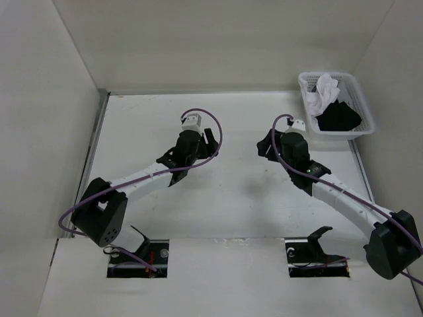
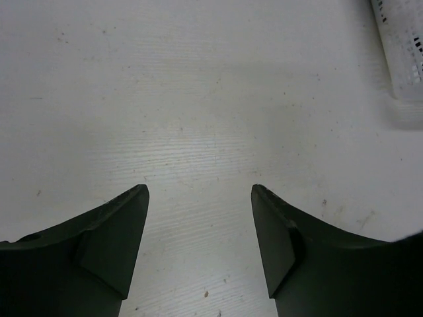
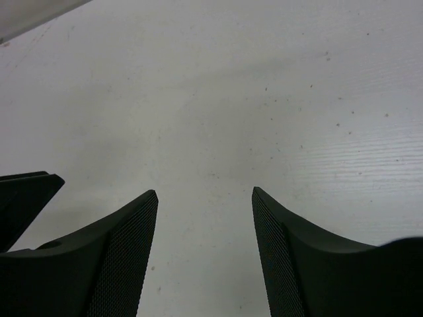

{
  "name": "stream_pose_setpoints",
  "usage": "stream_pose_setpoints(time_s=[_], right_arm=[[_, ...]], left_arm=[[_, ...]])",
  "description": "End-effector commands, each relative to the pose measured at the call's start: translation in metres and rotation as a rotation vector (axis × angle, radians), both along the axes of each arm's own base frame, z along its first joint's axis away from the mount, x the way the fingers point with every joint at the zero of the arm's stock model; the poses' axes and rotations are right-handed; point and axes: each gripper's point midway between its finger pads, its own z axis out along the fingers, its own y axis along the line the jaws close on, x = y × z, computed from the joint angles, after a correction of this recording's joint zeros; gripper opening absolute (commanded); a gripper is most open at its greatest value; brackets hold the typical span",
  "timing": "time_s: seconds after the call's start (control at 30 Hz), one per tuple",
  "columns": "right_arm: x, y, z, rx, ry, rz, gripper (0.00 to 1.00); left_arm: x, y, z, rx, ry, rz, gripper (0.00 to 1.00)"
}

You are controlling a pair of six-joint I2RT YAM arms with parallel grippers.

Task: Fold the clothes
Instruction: Grab the tank top from the pile

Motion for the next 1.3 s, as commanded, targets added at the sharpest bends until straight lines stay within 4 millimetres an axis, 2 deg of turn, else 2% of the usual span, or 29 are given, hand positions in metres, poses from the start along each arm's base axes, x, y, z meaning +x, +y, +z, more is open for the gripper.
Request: stream_pose_setpoints(time_s=[0.0, 0.03, 0.13, 0.2, 0.23, 0.27, 0.33, 0.37, 0.4, 0.5, 0.57, 0.63, 0.7, 0.77, 1.0, 1.27], right_arm=[[0.017, 0.007, 0.036, 0.049, -0.095, 0.001, 0.59], [0.020, 0.008, 0.040, 0.053, -0.102, -0.002, 0.55], [0.034, 0.011, 0.058, 0.053, -0.134, -0.003, 0.30], [0.046, 0.003, 0.068, 0.033, -0.152, -0.022, 0.16], [0.053, -0.004, 0.075, 0.029, -0.163, -0.043, 0.10], [0.061, -0.015, 0.082, 0.022, -0.172, -0.071, 0.06], [0.083, -0.051, 0.094, -0.014, -0.186, -0.166, 0.04], [0.093, -0.068, 0.097, -0.022, -0.186, -0.214, 0.03], [0.103, -0.091, 0.099, -0.026, -0.174, -0.272, 0.04], [0.131, -0.147, 0.101, -0.031, -0.155, -0.404, 0.07], [0.149, -0.172, 0.099, -0.035, -0.146, -0.455, 0.13], [0.168, -0.194, 0.092, -0.054, -0.116, -0.492, 0.24], [0.184, -0.216, 0.078, -0.068, -0.076, -0.530, 0.36], [0.192, -0.233, 0.061, -0.063, -0.029, -0.553, 0.43], [0.202, -0.254, 0.004, -0.047, 0.084, -0.551, 0.46], [0.223, -0.275, -0.015, -0.015, 0.087, -0.541, 0.48]], left_arm=[[0.004, -0.006, 0.027, -0.071, -0.059, -0.022, 0.63], [0.003, -0.003, 0.026, -0.071, -0.061, -0.020, 0.63], [-0.003, -0.002, 0.024, -0.069, -0.083, -0.032, 0.63], [-0.009, -0.002, 0.022, -0.078, -0.104, -0.042, 0.60], [-0.011, -0.003, 0.023, -0.087, -0.119, -0.048, 0.55], [-0.014, -0.005, 0.025, -0.099, -0.137, -0.058, 0.44], [-0.020, -0.009, 0.030, -0.105, -0.170, -0.084, 0.17], [-0.022, -0.012, 0.032, -0.102, -0.182, -0.093, 0.11], [-0.024, -0.013, 0.033, -0.095, -0.194, -0.098, 0.08], [-0.025, -0.012, 0.026, -0.082, -0.193, -0.093, 0.08], [-0.023, -0.010, 0.019, -0.082, -0.174, -0.087, 0.16], [-0.022, -0.010, 0.016, -0.084, -0.170, -0.084, 0.29], [-0.021, -0.009, 0.017, -0.094, -0.176, -0.080, 0.40], [-0.021, -0.009, 0.016, -0.103, -0.180, -0.079, 0.44], [-0.019, -0.013, 0.007, -0.110, -0.158, -0.086, 0.47], [-0.019, -0.018, 0.005, -0.129, -0.152, -0.106, 0.47]])
